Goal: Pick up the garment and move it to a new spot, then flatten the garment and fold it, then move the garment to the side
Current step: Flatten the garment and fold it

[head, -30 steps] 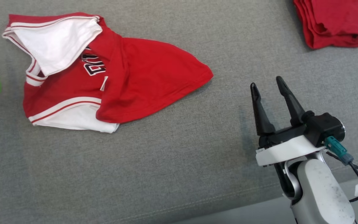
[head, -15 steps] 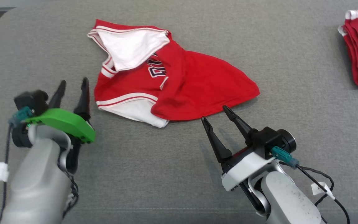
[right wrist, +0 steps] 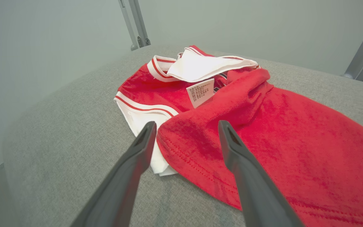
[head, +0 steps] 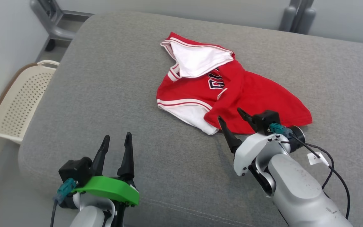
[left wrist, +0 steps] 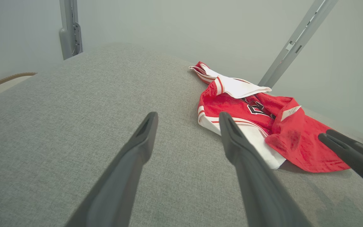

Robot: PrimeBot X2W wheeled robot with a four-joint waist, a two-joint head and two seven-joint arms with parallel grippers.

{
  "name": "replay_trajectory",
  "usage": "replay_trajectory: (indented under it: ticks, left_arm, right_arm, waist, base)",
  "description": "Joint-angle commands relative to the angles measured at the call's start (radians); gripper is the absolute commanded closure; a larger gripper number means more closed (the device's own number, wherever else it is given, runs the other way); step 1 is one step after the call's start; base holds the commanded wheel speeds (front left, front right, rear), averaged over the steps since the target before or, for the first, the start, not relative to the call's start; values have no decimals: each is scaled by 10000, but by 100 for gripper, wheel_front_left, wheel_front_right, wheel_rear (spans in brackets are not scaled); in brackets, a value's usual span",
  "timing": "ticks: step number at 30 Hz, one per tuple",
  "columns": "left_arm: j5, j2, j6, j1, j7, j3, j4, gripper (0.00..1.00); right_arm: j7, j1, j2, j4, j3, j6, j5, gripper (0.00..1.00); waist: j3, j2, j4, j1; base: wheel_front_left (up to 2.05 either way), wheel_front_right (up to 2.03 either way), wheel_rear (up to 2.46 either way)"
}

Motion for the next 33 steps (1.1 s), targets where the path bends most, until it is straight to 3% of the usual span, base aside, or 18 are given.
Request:
replay_trajectory:
  ticks: [1, 10, 11, 14, 15, 18, 19, 25, 33]
  left_arm:
    - [131, -81, 108, 258, -25, 37, -224, 0]
    - [313, -368, 134, 727, -26, 19, -905, 0]
    - [332, -401, 113, 709, -27, 14, -918, 0]
    - [346, -494, 52, 647, -27, 29, -943, 0]
    - [355, -530, 27, 634, -27, 42, -951, 0]
    - [404, -644, -49, 614, -27, 84, -924, 0]
    - [427, -671, -64, 604, -27, 110, -919, 0]
    - [583, -760, -127, 729, -27, 388, -1004, 0]
    - [870, -850, -179, 957, -28, 674, -1144, 0]
  right_arm:
    - [50, -241, -41, 402, -105, -8, -104, 0]
    - [74, -1547, -47, 3125, -814, -8, -457, 0]
    - [76, -1694, -50, 3391, -879, -8, -572, 8]
    - [32, -2047, -43, 4109, -1069, -8, -830, 50]
    - [22, -2143, -49, 4327, -1153, -8, -926, 54]
    - [-51, -2401, -43, 4789, -1283, -8, -1194, 78]
    - [-89, -2485, -43, 4899, -1337, -8, -1292, 100]
    - [-523, -2814, -46, 4967, -1713, -8, -1483, 100]
    - [-736, -3216, -112, 3900, -2203, -8, -871, 100]
  waist:
    - [-384, 0, 749, 1]
    - [-19, 0, 1444, 1]
    - [34, 0, 1505, 1]
    - [182, 0, 1665, 1]
    - [227, 0, 1703, 1]
    - [338, 0, 1786, 1]
    - [370, 0, 1790, 1]
    - [416, 0, 1560, 1]
    - [349, 0, 720, 1]
  base:
    - [0, 0, 0]
    - [0, 0, 0]
    - [0, 0, 0]
    - [0, 0, 0]
    - [0, 0, 0]
    - [0, 0, 0]
    - [0, 0, 0]
    - [0, 0, 0]
    - [0, 0, 0]
